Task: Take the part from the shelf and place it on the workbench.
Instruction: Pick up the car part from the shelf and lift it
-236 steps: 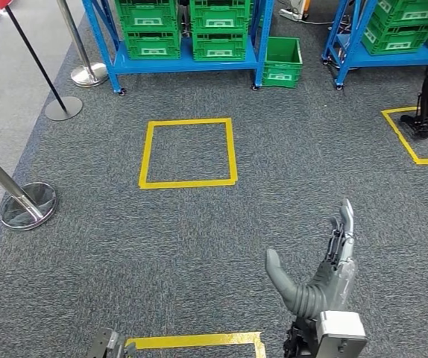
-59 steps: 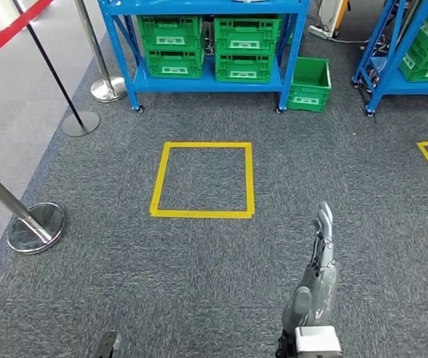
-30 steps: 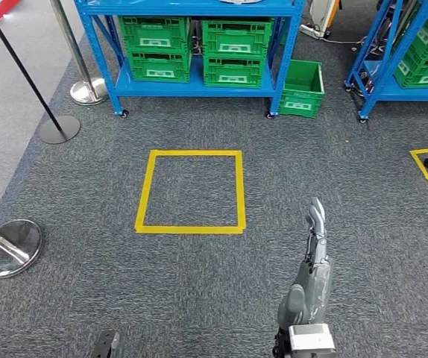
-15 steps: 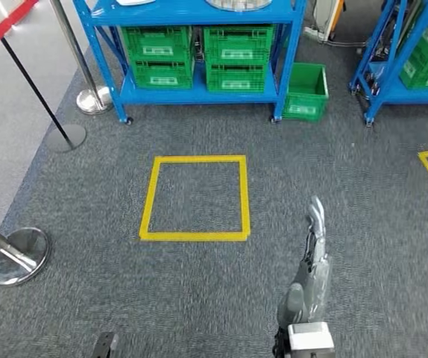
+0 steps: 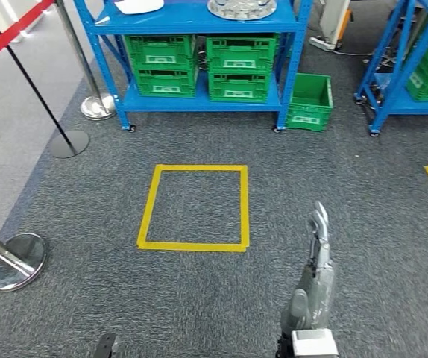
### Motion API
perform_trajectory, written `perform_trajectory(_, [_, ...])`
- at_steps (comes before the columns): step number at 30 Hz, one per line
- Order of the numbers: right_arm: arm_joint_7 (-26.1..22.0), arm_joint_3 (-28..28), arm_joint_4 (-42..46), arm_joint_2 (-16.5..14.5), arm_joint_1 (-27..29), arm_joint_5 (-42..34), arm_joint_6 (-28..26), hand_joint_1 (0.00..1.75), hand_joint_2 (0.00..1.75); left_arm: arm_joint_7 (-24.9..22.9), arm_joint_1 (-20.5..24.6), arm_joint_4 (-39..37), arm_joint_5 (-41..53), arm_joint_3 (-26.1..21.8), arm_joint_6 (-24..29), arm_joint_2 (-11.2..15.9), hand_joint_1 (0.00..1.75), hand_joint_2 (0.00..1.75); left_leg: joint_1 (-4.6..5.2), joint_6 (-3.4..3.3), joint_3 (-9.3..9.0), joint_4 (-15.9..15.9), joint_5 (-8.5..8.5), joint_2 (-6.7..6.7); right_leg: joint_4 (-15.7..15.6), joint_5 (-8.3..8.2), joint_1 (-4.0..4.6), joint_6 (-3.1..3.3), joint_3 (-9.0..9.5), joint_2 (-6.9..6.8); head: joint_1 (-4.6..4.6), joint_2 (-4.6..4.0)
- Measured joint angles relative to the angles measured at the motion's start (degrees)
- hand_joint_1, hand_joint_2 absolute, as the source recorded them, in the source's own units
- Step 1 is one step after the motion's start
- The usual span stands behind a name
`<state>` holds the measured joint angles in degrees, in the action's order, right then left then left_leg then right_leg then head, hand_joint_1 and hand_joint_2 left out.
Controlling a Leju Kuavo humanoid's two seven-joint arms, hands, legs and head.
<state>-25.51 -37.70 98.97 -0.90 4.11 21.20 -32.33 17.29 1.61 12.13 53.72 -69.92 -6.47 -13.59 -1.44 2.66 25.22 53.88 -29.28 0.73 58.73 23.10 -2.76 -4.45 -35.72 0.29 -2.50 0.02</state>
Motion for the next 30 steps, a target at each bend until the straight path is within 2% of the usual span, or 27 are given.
perform_trajectory(3, [0.0, 0.0, 0.02, 0.0, 0.04, 0.02, 0.02, 0.0, 0.0, -0.03, 0.03, -0.02, 0.01, 0.0, 0.04, -0.02, 0.0, 0.0, -0.09, 0.04, -0.09, 0.01, -0.07, -0.01, 0.05, -0.05, 0.04, 0.16, -0.03, 0.07, -0.11, 0.01])
perform_trajectory(6, [-0.02, 0.0, 0.1, -0.01, -0.17, 0.06, 0.07, 0.0, 0.0, -0.12, 0.32, -0.02, 0.02, 0.0, 0.17, -0.19, 0.0, 0.0, -0.47, 0.56, 0.12, 0.98, 0.68, -0.05, 0.15, 0.32, 0.38, 0.95, 0.21, 0.18, -0.27, -0.02])
perform_trajectory(7, [-0.03, -0.01, 0.16, -0.02, -0.27, 0.09, 0.13, 0.0, 0.0, -0.15, 0.51, -0.02, 0.04, 0.0, 0.23, -0.29, 0.0, 0.0, -0.58, 0.81, 1.33, 2.99, 1.72, -0.07, -0.03, 0.5, 0.44, 1.33, 0.52, 0.17, -0.32, -0.02])
perform_trajectory(8, [-0.04, -0.02, 0.21, -0.03, -0.35, 0.14, 0.22, 0.0, 0.0, -0.24, 0.59, -0.02, 0.1, 0.0, 0.41, -0.42, 0.0, 0.0, -0.65, 0.98, 5.34, 7.8, 0.53, -0.08, -0.42, 1.11, 0.46, 1.81, 1.51, 0.23, -0.5, -0.02])
perform_trajectory(9, [-0.04, -0.03, 0.26, -0.04, -0.36, 0.16, 0.29, 0.0, 0.0, -0.31, 0.63, -0.02, 0.19, 0.0, 0.58, -0.47, 0.0, 0.0, -0.66, 1.05, 8.85, 10.77, 0.33, -0.11, -0.79, 1.97, 0.35, 2.04, 2.85, 0.33, -0.66, -0.02])
perform_trajectory(10, [-0.03, -0.03, 0.28, -0.04, -0.36, 0.17, 0.35, 0.0, 0.0, -0.38, 0.65, -0.02, 0.29, 0.0, 0.74, -0.49, 0.0, 0.0, -0.67, 1.12, 11.84, 12.37, 1.02, -0.16, -1.12, 2.98, 0.21, 2.12, 4.3, 0.43, -0.82, -0.02])
perform_trajectory(11, [-0.02, -0.03, 0.28, -0.04, -0.37, 0.18, 0.4, 0.0, 0.0, -0.44, 0.55, -0.02, 0.4, 0.0, 0.89, -0.5, 0.0, 0.0, -0.72, 1.2, 13.64, 11.52, 2.21, -0.24, -1.31, 4.06, 0.14, 1.91, 5.57, 0.56, -0.99, -0.02])
perform_trajectory(12, [-0.02, -0.03, 0.28, -0.04, -0.39, 0.18, 0.4, 0.0, 0.0, -0.44, 0.58, -0.03, 0.47, 0.0, 0.92, -0.51, 0.0, 0.0, -0.82, 1.23, 12.71, 7.13, 5.38, -0.46, -1.11, 4.82, 0.11, 1.37, 6.31, 0.68, -1.2, -0.02])
perform_trajectory(13, [-0.01, -0.02, 0.28, -0.04, -0.42, 0.16, 0.41, 0.0, 0.0, -0.45, 0.6, -0.03, 0.52, 0.0, 0.94, -0.57, 0.0, 0.0, -0.88, 1.16, 12.11, 4.53, 7.21, -0.64, -1.08, 5.41, 0.19, 0.85, 6.56, 0.72, -1.39, -0.02])
perform_trajectory(14, [0.01, -0.01, 0.28, -0.04, -0.46, 0.15, 0.42, 0.0, 0.0, -0.46, 0.61, -0.04, 0.56, 0.0, 0.97, -0.66, 0.0, 0.0, -0.89, 0.98, 11.87, 3.09, 7.96, -0.78, -1.2, 6.05, 0.29, 0.39, 6.73, 0.76, -1.51, -0.01])
perform_trajectory(16, [0.02, -0.02, 0.29, -0.04, -0.54, 0.2, 0.44, 0.0, 0.0, -0.49, 0.63, -0.04, 0.6, 0.0, 1.07, -0.81, 0.0, 0.0, -0.78, 0.24, 11.91, 3.0, 7.57, -0.77, -1.98, 6.99, 0.27, -0.31, 7.29, 0.75, -1.49, -0.01])
perform_trajectory(18, [0.0, -0.04, 0.3, -0.04, -0.61, 0.26, 0.47, 0.0, 0.0, -0.5, 0.64, -0.04, 0.63, 0.0, 1.21, -0.86, 0.0, 0.0, -0.65, -0.72, 11.62, 2.99, 7.4, -0.64, -1.15, 8.2, 0.16, -0.53, 7.34, 0.44, -1.13, -0.02])
perform_trajectory(19, [0.01, -0.04, 0.31, -0.04, -0.64, 0.27, 0.49, 0.0, 0.0, -0.49, 0.67, -0.04, 0.64, 0.0, 1.26, -0.85, 0.0, 0.0, -0.5, -1.26, 11.35, 2.95, 7.27, -0.63, 1.34, 9.6, 0.26, -0.47, 6.22, 0.27, -0.93, -0.02])
perform_trajectory(20, [0.01, -0.04, 0.31, -0.04, -0.67, 0.27, 0.51, 0.0, 0.0, -0.48, 0.67, -0.04, 0.65, 0.0, 1.29, -0.86, 0.0, 0.0, -0.25, -1.71, 11.08, 2.93, 7.02, -0.65, 5.19, 11.44, 0.51, -0.26, 4.26, 0.11, -0.76, -0.02])
perform_trajectory(21, [0.0, -0.04, 0.31, -0.03, -0.66, 0.28, 0.52, 0.0, 0.0, -0.46, 0.68, -0.04, 0.66, 0.0, 1.3, -0.86, 0.0, 0.0, 0.1, -2.1, 10.81, 2.94, 6.73, -0.69, 9.78, 13.32, 0.86, 0.01, 1.67, 0.05, -0.68, -0.02])
perform_trajectory(22, [0.0, -0.04, 0.31, -0.03, -0.63, 0.28, 0.55, 0.0, 0.0, -0.44, 0.69, -0.04, 0.66, 0.0, 1.28, -0.86, 0.0, 0.0, 0.49, -2.46, 10.54, 2.95, 6.44, -0.72, 13.75, 14.49, 1.23, 0.34, -0.81, 0.05, -0.66, -0.02])
perform_trajectory(23, [0.0, -0.04, 0.31, -0.02, -0.59, 0.28, 0.56, 0.0, 0.0, -0.43, 0.68, -0.04, 0.66, 0.0, 1.26, -0.87, 0.0, 0.0, 0.89, -2.76, 10.23, 2.95, 6.15, -0.69, 15.87, 14.45, 1.61, 0.81, -2.5, 0.05, -0.66, -0.02])
perform_trajectory(24, [0.0, -0.04, 0.31, -0.02, -0.58, 0.28, 0.56, 0.0, 0.0, -0.42, 0.68, -0.04, 0.66, 0.0, 1.24, -0.87, 0.0, 0.0, 1.29, -3.0, 9.83, 2.96, 5.84, -0.6, 15.64, 13.15, 2.02, 1.4, -3.09, 0.06, -0.66, -0.02])
perform_trajectory(25, [0.0, -0.04, 0.31, -0.02, -0.58, 0.28, 0.57, 0.0, 0.0, -0.42, 0.67, -0.04, 0.66, 0.0, 1.22, -0.87, 0.0, 0.0, 1.68, -3.18, 9.33, 2.96, 5.52, -0.49, 13.11, 10.84, 2.47, 2.13, -2.51, 0.06, -0.66, -0.02])
perform_trajectory(27, [0.0, -0.04, 0.31, -0.02, -0.64, 0.28, 0.57, 0.0, 0.0, -0.4, 0.68, -0.05, 0.66, 0.0, 1.17, -0.93, 0.0, 0.0, 2.32, -3.33, 8.34, 3.01, 4.81, -0.28, 5.18, 5.71, 3.43, 3.74, 0.4, 0.08, -0.71, -0.02])
perform_trajectory(28, [0.01, -0.04, 0.31, -0.02, -0.67, 0.28, 0.57, 0.0, 0.0, -0.39, 0.72, -0.05, 0.66, 0.0, 1.15, -0.98, 0.0, 0.0, 2.56, -3.29, 8.02, 3.07, 4.49, -0.18, 2.24, 4.08, 3.74, 4.18, 1.62, 0.06, -0.69, -0.02])
perform_trajectory(29, [0.01, -0.04, 0.31, -0.03, -0.7, 0.28, 0.57, 0.0, 0.0, -0.37, 0.74, -0.06, 0.66, 0.0, 1.12, -1.0, 0.0, 0.0, 2.73, -3.31, 7.86, 3.16, 4.24, -0.12, 0.56, 3.16, 3.9, 4.15, 2.31, 0.08, -0.68, -0.02])
perform_trajectory(30, [0.02, -0.04, 0.31, -0.03, -0.7, 0.28, 0.58, 0.0, 0.0, -0.36, 0.76, -0.07, 0.66, 0.0, 1.11, -1.01, 0.0, 0.0, 2.86, -3.31, 7.81, 3.27, 4.1, -0.09, 0.17, 2.92, 3.9, 3.87, 2.46, 0.14, -0.67, -0.02])
